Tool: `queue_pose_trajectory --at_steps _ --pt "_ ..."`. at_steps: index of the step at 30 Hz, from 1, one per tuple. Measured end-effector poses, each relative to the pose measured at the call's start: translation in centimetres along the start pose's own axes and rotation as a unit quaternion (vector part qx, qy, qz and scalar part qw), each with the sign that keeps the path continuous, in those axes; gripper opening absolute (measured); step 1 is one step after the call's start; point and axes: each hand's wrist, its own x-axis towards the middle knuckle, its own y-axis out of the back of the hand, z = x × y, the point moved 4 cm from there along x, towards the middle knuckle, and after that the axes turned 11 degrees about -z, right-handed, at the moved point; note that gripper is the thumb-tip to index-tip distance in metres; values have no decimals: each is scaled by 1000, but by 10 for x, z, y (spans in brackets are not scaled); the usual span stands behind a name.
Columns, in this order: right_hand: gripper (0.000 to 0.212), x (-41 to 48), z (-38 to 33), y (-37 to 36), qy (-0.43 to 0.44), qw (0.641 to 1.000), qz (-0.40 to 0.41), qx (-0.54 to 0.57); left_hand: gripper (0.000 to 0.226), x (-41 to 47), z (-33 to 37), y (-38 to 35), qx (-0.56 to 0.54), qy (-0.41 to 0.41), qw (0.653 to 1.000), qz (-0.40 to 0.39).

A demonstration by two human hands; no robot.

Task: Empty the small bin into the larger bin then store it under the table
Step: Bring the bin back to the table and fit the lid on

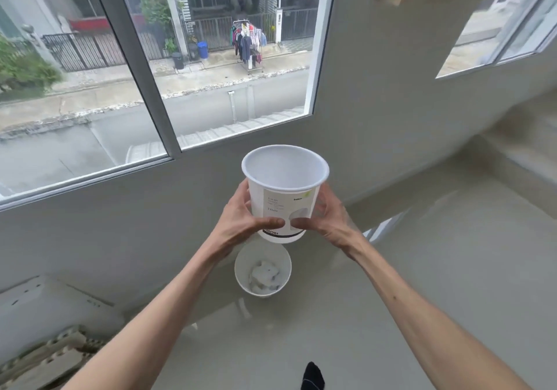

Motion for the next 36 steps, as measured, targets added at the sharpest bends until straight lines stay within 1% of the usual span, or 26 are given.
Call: queue_pose_trajectory --at_steps 4,9,11,14,18,20,25,30,33,34,36 --pt "108 -44 -12 10 4 998 59 8 111 -5 21 -19 21 -14 998 -54" --pt "101 -105 -9 33 4 993 121 19 110 -3 37 -69 43 -21 990 -131" --pt "93 -138 -5 49 -7 988 150 28 109 -4 50 -99 50 -34 984 -171" --pt "96 -192 -3 75 -27 980 194 33 108 -4 71 -151 59 -60 971 -225" --pt "93 -280 -2 109 -54 962 268 24 107 -17 105 -237 71 -98 945 -304" --pt "95 -321 -1 122 -68 951 300 17 105 -27 118 -277 69 -111 935 -329" --pt "99 -452 8 151 -94 921 378 14 102 -82 153 -390 66 -153 904 -395" --pt "110 -577 23 163 -127 890 438 -11 98 -152 165 -491 58 -166 886 -429" --pt "100 -655 31 162 -129 874 468 -12 91 -197 169 -555 69 -180 869 -457" --pt "98 -682 36 162 -132 870 475 -13 92 -216 172 -576 68 -179 863 -467" --pt "99 -727 45 160 -151 861 485 -14 101 -244 174 -610 74 -187 853 -482"
